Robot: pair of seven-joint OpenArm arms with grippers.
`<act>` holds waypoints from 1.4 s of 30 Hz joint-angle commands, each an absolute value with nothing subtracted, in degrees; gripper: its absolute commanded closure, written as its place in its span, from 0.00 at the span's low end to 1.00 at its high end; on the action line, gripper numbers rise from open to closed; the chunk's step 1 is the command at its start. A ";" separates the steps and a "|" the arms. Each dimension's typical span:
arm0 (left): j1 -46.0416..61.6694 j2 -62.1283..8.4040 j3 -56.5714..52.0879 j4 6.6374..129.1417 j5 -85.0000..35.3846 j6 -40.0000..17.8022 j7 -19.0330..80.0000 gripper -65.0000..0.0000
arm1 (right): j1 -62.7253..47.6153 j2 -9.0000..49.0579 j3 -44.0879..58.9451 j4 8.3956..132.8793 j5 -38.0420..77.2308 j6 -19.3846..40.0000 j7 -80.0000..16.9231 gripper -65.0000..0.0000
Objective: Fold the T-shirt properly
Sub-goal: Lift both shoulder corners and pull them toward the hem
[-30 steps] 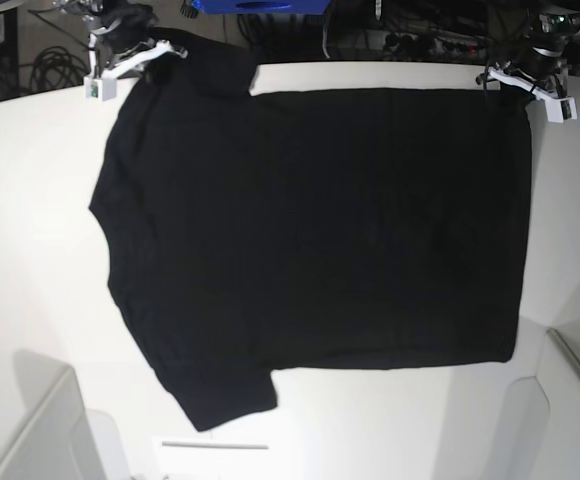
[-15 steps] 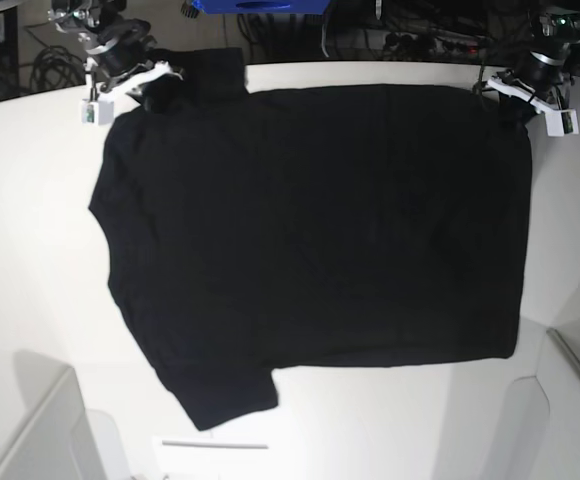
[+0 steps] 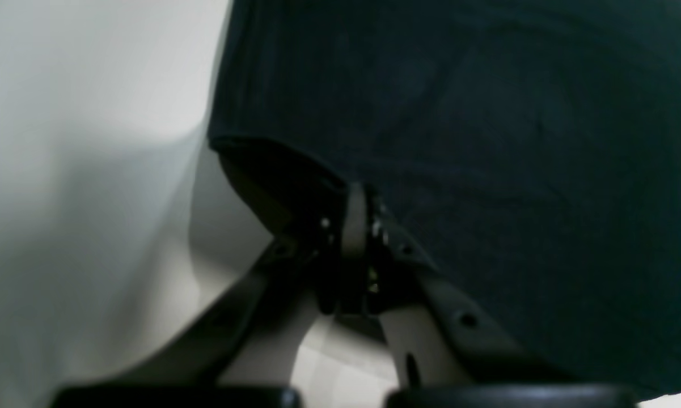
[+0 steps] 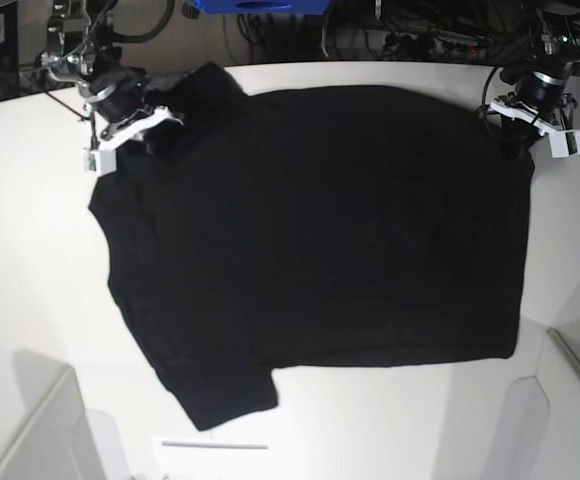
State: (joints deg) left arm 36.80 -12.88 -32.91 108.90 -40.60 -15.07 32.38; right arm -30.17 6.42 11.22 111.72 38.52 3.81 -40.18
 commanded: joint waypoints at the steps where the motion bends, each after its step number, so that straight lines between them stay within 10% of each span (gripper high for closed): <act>1: 36.88 -13.49 -33.27 109.76 -41.19 -15.34 31.08 1.00 | -29.49 6.73 11.38 112.66 39.16 3.91 -39.43 1.00; 42: 17.63 -10.59 -39.87 102.29 -41.10 -9.10 48.22 1.00 | -5.76 6.73 11.03 100.18 39.08 -0.04 -49.80 1.00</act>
